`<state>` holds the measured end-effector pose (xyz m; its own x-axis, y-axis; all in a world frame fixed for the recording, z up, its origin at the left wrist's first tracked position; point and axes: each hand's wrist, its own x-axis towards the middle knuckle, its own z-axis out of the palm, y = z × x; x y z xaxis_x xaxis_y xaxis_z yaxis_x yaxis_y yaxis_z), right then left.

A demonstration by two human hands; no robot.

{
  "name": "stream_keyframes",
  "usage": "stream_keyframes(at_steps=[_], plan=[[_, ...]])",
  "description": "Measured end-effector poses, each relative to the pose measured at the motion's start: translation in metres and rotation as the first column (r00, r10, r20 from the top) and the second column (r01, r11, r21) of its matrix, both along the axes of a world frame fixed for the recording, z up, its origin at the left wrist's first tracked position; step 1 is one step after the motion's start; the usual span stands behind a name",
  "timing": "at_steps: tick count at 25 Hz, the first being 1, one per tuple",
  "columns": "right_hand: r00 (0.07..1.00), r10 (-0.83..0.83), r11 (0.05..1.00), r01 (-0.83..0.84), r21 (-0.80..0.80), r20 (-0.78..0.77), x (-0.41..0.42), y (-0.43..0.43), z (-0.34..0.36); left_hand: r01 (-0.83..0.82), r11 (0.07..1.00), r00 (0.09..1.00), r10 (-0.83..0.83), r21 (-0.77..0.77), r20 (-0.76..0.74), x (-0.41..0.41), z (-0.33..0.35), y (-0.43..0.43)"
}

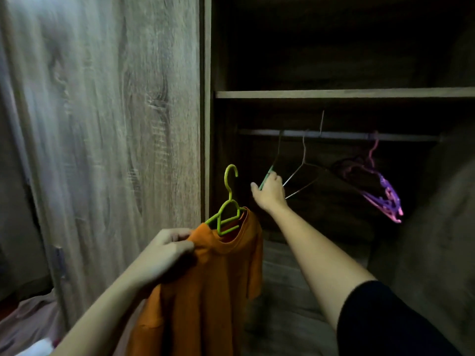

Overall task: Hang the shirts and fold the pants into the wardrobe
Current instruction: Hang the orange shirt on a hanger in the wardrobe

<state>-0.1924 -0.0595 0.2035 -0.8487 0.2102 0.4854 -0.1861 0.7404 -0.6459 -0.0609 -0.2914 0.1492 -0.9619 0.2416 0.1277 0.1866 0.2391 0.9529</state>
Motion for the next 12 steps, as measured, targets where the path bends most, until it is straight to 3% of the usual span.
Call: stream_keyframes(at_steps=[3,7,12], plan=[[0.994,-0.078,0.996,0.074,0.056,0.077,-0.019,0.001,0.003,0.021,1.0,1.0,-0.021,0.014,-0.007,-0.005,0.015,0.023],[0.98,-0.095,0.995,0.095,0.008,0.176,-0.03,0.01,0.004,-0.114,0.99,0.993,0.115,0.084,-0.007,-0.029,0.025,0.034],[0.982,-0.134,0.991,0.128,0.049,0.136,-0.028,0.039,0.005,-0.195,0.978,0.973,0.203,0.079,-0.109,-0.073,0.044,0.078]])
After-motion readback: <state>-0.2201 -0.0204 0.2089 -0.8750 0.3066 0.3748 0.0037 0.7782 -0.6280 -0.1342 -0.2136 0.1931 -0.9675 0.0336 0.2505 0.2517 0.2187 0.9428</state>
